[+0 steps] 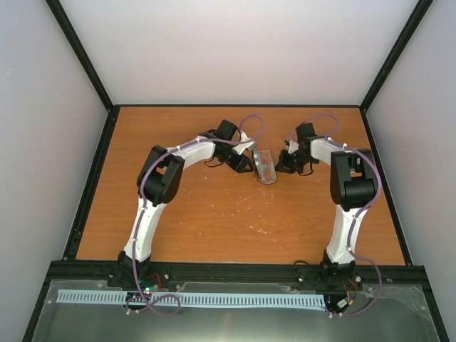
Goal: Organize the sunglasses
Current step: Close the sunglasses case at the center of the board.
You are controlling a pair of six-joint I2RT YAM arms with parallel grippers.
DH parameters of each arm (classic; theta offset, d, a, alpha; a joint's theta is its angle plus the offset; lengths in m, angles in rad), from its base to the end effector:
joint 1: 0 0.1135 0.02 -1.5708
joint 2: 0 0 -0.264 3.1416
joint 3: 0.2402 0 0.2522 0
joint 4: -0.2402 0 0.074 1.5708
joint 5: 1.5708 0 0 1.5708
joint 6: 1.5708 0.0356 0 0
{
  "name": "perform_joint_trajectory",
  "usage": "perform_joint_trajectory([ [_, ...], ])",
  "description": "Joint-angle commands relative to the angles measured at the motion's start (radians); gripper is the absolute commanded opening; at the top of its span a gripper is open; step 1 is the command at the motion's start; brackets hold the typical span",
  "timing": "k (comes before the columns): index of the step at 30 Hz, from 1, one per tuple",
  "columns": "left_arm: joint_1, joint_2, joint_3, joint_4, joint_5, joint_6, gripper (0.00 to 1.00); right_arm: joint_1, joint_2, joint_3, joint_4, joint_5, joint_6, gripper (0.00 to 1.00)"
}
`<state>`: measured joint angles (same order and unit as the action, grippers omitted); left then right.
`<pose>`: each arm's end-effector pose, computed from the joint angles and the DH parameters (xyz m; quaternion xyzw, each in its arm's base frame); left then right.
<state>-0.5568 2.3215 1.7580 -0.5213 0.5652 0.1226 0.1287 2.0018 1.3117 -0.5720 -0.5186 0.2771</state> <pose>0.4041 -0.2740 0.1344 0.3739 0.8565 -0.3141 0.1673 0.3838 0.0675 0.1437 0.0315 0.9554 0.2781 0.0945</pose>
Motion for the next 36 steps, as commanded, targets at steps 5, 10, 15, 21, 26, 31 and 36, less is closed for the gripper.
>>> perform_joint_trajectory([
  [5, -0.011, -0.089, -0.034, -0.010, -0.030, 0.030, 0.43, 0.011, 0.110, 0.096, 0.015, -0.043, 0.010, 0.06],
  [10, -0.011, -0.100, -0.039, -0.010, -0.033, 0.030, 0.43, 0.021, 0.124, 0.092, 0.032, -0.060, 0.019, 0.06],
  [15, -0.011, -0.090, -0.021, -0.012, -0.025, 0.025, 0.43, 0.033, 0.121, 0.068, 0.047, -0.066, 0.020, 0.06],
  [21, -0.012, -0.063, 0.035, -0.026, -0.020, 0.020, 0.43, 0.056, 0.117, 0.055, 0.061, -0.073, 0.027, 0.06],
  [26, -0.011, -0.061, 0.066, -0.029, -0.022, 0.020, 0.42, 0.071, 0.119, 0.054, 0.069, -0.085, 0.031, 0.05],
  [31, -0.013, -0.039, 0.089, -0.030, -0.011, 0.016, 0.42, 0.086, 0.117, 0.052, 0.081, -0.095, 0.035, 0.05],
  [36, -0.026, -0.014, 0.098, -0.027, 0.002, 0.008, 0.40, 0.102, 0.114, 0.059, 0.088, -0.109, 0.035, 0.04],
])
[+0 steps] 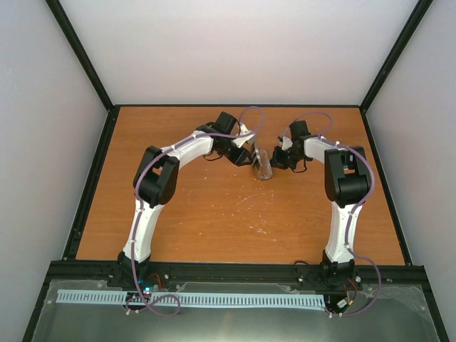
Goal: Organize the sunglasses
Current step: Close the sunglasses case at the center of the board.
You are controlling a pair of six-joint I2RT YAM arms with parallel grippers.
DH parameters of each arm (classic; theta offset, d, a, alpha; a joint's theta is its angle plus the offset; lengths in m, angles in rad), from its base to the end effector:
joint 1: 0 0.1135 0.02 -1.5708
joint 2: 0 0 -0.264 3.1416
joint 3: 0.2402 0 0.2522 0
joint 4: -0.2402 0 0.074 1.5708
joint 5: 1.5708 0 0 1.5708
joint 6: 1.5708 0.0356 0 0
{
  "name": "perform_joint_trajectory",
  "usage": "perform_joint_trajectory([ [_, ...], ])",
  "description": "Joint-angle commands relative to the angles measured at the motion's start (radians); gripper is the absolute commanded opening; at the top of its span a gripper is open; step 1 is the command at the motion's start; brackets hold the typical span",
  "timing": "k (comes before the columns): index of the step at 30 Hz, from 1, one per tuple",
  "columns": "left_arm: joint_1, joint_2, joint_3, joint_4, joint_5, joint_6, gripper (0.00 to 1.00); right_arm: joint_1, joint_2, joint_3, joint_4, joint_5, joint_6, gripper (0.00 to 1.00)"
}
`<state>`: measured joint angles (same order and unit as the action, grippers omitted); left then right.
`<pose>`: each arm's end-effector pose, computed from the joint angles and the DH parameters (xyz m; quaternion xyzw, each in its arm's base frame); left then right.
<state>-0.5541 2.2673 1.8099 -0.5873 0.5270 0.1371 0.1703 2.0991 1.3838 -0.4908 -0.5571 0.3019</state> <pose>0.4058 -0.2721 0.1711 0.3795 0.8542 -0.2980 0.1936 0.4053 0.0888 0.1288 0.0124 0.9467 0.3037 0.1063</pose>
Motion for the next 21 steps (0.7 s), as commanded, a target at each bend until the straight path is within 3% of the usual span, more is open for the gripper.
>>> perform_joint_trajectory([
  [1, -0.032, 0.044, 0.049, 0.040, 0.043, -0.007, 0.40, 0.063, 0.017, -0.013, 0.007, -0.074, 0.010, 0.04],
  [15, -0.076, 0.090, 0.072, 0.039, 0.058, -0.017, 0.40, 0.111, 0.023, -0.033, 0.027, -0.104, 0.001, 0.04],
  [21, -0.052, 0.020, 0.045, 0.029, 0.021, 0.001, 0.44, 0.086, -0.003, -0.053, -0.012, -0.046, -0.013, 0.04],
])
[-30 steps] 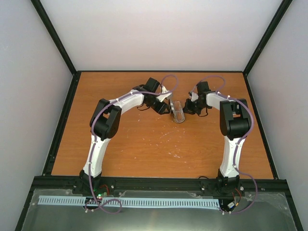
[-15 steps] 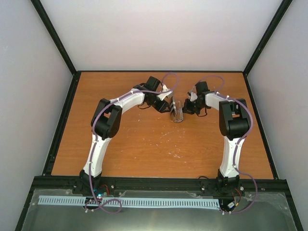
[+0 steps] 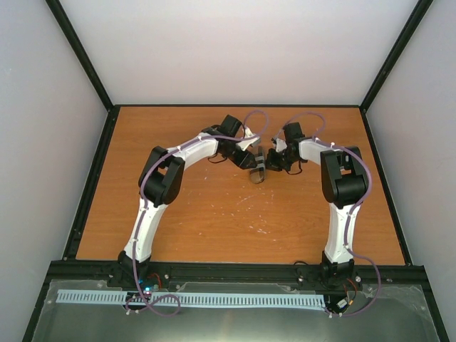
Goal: Organize the sunglasses
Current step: Close the sunglasses case at the center of the board, then reset both arms
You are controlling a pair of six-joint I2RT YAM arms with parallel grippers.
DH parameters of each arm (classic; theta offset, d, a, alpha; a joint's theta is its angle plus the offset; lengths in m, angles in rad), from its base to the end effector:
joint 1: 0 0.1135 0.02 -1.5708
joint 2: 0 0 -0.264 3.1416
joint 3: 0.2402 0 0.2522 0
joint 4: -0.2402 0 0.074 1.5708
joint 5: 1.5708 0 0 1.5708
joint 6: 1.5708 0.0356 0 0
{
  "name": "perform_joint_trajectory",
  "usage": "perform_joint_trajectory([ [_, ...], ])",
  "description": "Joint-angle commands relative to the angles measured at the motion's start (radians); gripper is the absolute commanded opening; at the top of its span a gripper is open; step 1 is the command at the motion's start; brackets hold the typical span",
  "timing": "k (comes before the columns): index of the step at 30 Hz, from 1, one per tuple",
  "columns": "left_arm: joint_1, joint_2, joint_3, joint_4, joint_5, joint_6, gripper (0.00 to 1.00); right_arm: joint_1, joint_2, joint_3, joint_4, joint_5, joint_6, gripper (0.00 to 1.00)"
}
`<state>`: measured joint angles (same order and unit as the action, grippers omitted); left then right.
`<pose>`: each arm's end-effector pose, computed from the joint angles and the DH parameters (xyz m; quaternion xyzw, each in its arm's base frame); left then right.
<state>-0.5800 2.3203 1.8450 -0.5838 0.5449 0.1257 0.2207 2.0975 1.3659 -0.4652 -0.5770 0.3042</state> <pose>0.4050 -0.2874 0.1569 0.3859 0.8508 -0.3085 0.1788 0.3987 0.1094 0.1261 -0.0135 0.9433 0.3162 0.0996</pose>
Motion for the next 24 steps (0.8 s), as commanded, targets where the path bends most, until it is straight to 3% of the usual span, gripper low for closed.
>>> perform_joint_trajectory([
  [1, -0.017, -0.049, -0.002, 0.025, 0.002, 0.016, 0.45, 0.032, -0.009, -0.036, -0.051, -0.011, -0.021, 0.05],
  [8, 0.053, -0.156, -0.036, -0.010, -0.016, 0.037, 0.54, -0.009, -0.067, -0.009, -0.211, 0.162, -0.081, 0.17],
  [16, 0.149, -0.339, -0.075, -0.050, -0.020, 0.028, 0.71, -0.066, -0.160, 0.039, -0.382, 0.427, -0.112, 0.29],
  [24, 0.392, -0.571, -0.268, -0.029, 0.018, 0.033, 0.99, -0.223, -0.361, -0.024, -0.398, 0.412, -0.090, 0.42],
])
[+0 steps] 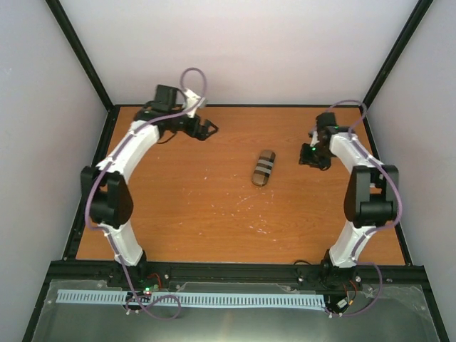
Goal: Organize the sunglasses
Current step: Reset both arms
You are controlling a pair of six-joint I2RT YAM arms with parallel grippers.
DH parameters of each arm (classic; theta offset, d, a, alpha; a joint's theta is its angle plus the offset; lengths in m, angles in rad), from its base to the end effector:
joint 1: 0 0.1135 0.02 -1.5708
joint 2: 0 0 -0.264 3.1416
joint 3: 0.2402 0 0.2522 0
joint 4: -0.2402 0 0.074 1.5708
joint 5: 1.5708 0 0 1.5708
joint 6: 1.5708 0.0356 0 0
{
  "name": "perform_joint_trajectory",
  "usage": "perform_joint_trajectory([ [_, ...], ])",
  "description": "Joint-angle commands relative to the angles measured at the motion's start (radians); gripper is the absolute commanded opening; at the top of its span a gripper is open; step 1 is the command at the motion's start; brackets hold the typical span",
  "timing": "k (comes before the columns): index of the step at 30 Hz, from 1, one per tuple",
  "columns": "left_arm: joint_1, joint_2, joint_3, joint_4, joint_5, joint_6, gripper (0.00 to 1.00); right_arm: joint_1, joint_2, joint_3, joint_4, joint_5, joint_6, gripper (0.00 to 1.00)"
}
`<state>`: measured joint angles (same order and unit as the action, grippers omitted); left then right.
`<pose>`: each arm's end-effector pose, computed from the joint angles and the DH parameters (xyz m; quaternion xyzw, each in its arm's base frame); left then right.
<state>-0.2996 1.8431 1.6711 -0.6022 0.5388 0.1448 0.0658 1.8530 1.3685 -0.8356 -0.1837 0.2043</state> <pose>0.3934 -0.1406 0.3119 0.2965 0.8439 -0.2735 0.3538 0.3641 0.0305 0.2005 0.0569 0.9864 0.1069 0.1111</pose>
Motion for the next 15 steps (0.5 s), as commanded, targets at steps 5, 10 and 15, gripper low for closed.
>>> perform_joint_trajectory([
  [5, 0.273, -0.217, -0.243, 0.040, 0.017, 0.064, 0.99, -0.142, -0.213, -0.067, 0.004, 0.006, 0.053, 0.42],
  [10, 0.348, -0.288, -0.331, 0.071, 0.009, 0.134, 0.99, -0.164, -0.285, -0.101, 0.091, 0.002, 0.115, 0.43],
  [15, 0.355, -0.269, -0.312, 0.004, 0.003, 0.212, 1.00, -0.166, -0.291, -0.099, 0.129, 0.030, 0.115, 0.43],
])
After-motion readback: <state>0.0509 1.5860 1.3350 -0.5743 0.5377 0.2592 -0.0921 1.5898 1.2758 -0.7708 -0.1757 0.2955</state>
